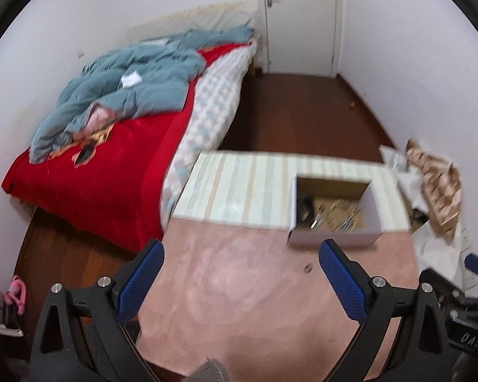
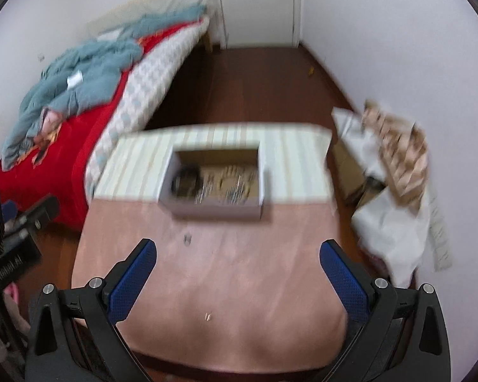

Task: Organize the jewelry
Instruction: 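Grasp the second pin pendant with the right tool while the left tool grasps the other black ring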

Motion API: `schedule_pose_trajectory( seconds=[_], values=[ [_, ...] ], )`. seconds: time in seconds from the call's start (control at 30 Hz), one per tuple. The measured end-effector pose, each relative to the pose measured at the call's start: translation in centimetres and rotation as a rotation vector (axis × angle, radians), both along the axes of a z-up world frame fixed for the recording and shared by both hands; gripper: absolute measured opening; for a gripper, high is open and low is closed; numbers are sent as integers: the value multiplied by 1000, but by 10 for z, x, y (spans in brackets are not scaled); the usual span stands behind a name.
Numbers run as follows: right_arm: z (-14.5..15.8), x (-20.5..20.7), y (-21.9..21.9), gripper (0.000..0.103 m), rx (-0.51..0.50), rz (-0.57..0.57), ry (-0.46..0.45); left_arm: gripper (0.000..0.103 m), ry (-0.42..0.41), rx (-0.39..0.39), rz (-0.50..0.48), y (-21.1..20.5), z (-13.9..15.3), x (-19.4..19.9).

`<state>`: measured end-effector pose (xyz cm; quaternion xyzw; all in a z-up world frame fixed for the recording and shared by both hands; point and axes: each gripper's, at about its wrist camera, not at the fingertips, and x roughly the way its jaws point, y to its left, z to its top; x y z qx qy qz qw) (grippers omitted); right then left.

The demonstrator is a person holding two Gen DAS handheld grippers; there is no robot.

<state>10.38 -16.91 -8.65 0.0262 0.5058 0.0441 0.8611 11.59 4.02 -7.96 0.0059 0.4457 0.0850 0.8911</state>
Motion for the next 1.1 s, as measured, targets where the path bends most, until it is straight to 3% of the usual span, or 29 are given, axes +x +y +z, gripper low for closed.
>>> schedule_pose_trajectory(
  seconds=[0.1, 0.17, 0.23, 0.4, 0.6, 0.7, 0.8, 0.9, 1.1],
  values=[
    [-57, -8, 0, 103, 8, -4, 113, 99, 113, 52, 16, 4, -46, -4],
    [-93, -15, 1, 93, 24, -5, 181, 99, 209, 91, 16, 5, -81, -4],
    [-124, -20, 6, 71, 50, 8, 244, 99, 300, 129, 15, 8, -117, -6],
    [-171, -31, 26, 65, 71, 53, 310, 99, 428, 109, 23, 17, -169, -12],
    [-199, -38, 53, 37, 43, 94, 348, 99, 476, 77, 35, 23, -189, -15],
    [-202, -41, 61, 29, 6, 107, 337, 99, 480, 72, 39, 26, -193, -17],
    [-205, -43, 66, 5, -20, 111, 329, 99, 483, 64, 43, 30, -193, -16],
    [-206, -44, 66, 0, -14, 110, 326, 99, 484, 61, 41, 31, -192, -17],
    [-197, -42, 51, 0, 22, 82, 306, 99, 459, 41, 25, 26, -182, -15]
  ],
)
